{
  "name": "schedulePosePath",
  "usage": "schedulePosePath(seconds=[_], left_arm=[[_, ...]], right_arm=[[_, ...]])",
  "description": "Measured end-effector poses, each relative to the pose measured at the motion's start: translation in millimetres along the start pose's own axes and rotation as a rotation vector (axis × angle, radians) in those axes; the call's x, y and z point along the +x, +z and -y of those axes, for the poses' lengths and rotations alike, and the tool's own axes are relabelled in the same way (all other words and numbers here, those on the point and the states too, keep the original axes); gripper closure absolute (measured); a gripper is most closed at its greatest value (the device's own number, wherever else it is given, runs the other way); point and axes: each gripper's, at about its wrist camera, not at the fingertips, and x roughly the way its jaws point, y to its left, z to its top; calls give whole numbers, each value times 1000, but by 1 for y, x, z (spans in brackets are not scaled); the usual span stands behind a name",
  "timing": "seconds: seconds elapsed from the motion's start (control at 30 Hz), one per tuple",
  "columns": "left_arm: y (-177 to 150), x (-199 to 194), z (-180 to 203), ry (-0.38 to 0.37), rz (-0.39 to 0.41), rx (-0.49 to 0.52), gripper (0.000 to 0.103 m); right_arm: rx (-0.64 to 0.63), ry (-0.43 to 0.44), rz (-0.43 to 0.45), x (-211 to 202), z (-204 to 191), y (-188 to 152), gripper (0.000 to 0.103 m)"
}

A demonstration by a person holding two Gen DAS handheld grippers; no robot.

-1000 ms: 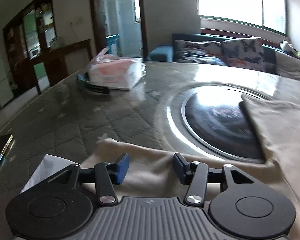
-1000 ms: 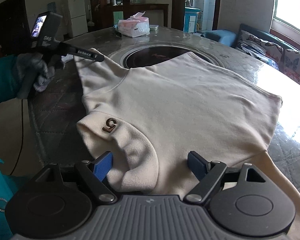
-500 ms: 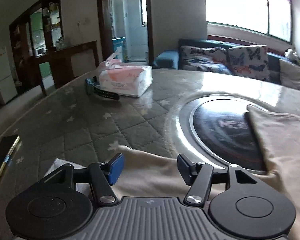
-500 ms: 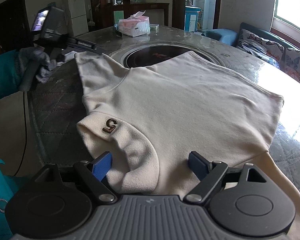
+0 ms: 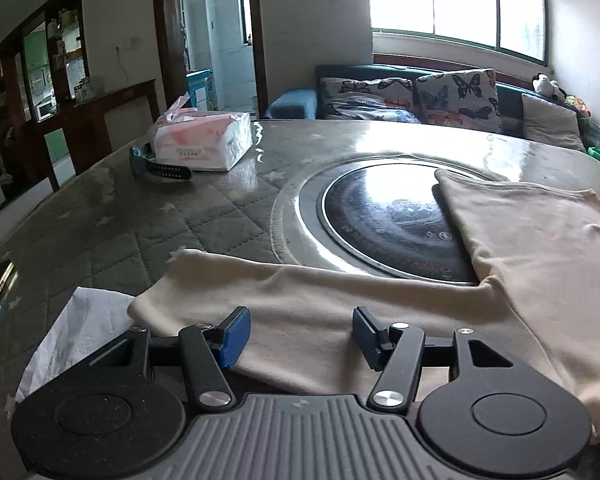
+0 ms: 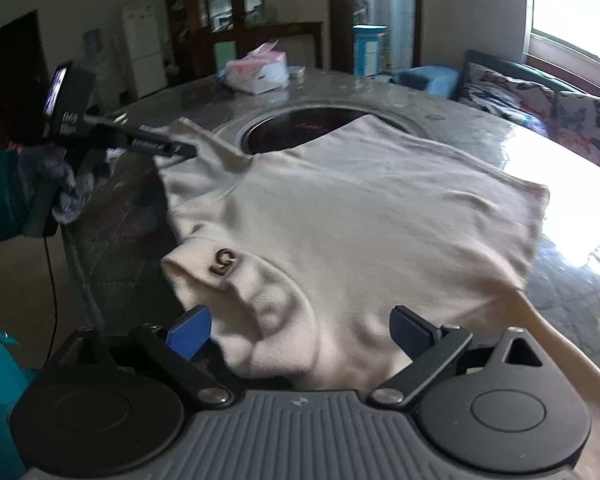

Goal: Fold clothes

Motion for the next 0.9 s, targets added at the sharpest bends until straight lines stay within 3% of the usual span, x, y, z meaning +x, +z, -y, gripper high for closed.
schedulePosePath(seconds=[0.17,0.3,0.47,0.6,0.7,0.9], left_arm=[[10,-11,14,-45,29,17,44],[19,-21,44,-143,45,49,43],[22,-29,98,-268,43,126,42],[23,-34,143,-371,33,187,35],[18,-38,173,-425,25,236,30],[4,-42,209,-484,2,303,21]], right_arm=[[106,-48,45,-21,24,-8,0],[220,-106,65,-34,49,-21,0],[368,-252,97,-57,87,-47,0],[479,-392,120,-76,114,-72,0],[518,-499,98,-83,131,-89,0],[514,-633,85,-94,147,-112,0]])
